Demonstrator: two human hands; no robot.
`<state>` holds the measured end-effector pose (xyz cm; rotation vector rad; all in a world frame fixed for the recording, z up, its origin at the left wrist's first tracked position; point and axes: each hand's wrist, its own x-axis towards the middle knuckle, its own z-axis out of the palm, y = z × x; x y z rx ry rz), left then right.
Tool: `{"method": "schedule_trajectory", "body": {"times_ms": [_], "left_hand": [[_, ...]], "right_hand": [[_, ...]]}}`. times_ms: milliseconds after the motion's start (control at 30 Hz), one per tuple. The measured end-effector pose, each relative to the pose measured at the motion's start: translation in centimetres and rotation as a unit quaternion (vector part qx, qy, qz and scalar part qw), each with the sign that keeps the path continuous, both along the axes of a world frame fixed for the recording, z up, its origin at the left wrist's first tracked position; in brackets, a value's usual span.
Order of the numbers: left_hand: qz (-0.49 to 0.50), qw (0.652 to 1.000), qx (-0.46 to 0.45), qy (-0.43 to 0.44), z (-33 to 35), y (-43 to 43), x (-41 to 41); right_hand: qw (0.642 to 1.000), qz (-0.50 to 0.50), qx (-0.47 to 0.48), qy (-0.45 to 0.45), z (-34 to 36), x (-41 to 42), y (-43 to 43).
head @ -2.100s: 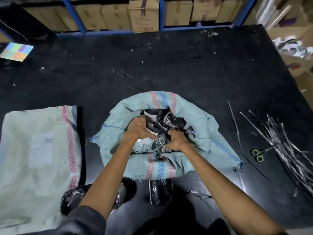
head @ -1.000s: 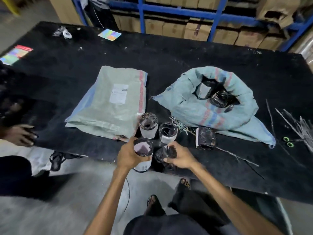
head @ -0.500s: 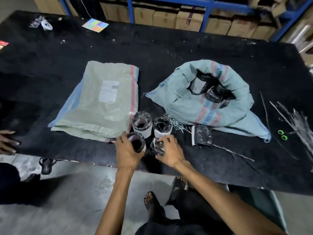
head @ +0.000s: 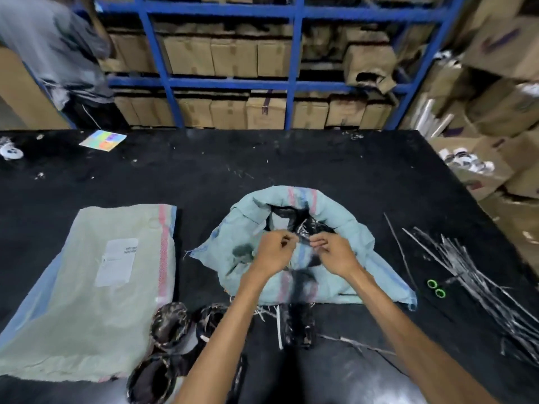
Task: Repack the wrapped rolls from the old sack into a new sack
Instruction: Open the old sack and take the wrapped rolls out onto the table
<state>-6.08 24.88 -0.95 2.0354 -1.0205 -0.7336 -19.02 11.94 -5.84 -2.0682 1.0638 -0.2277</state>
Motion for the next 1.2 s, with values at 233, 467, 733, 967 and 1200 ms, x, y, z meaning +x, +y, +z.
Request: {"method": "schedule_trajectory", "body": {"times_ms": [233,467,733,967,1200], "left_hand": [[0.095,0.985,0.143,0.003,-7.5,-9.9,3.7],[0.226,0.966,0.055,-0.112,-7.8,-16.5,5.9],[0.190,0.945,0.164,-0.212,-10.4,-22.1,9.3],[0.144,0.959,0.168,-0.177,-11.5,-20.5,9.6],[0.142,0.984,0.028,-0.102,-6.3,-15.9,8.2]], "right_hand": [[0.993,-0.015,0.056,0.107,-5.5,2.9,-7.6],[0.981,-0.038,-0.135,0.132,-1.6,6.8,-13.9],[0.927,0.189,-0.006,0.325,-5.7,9.1,-20.2],[0.968,0.145,0.003,0.207,-7.7,7.9,-20.3],[0.984,0.026,0.171,-0.049,-1.4,6.2,-16.8]]}}
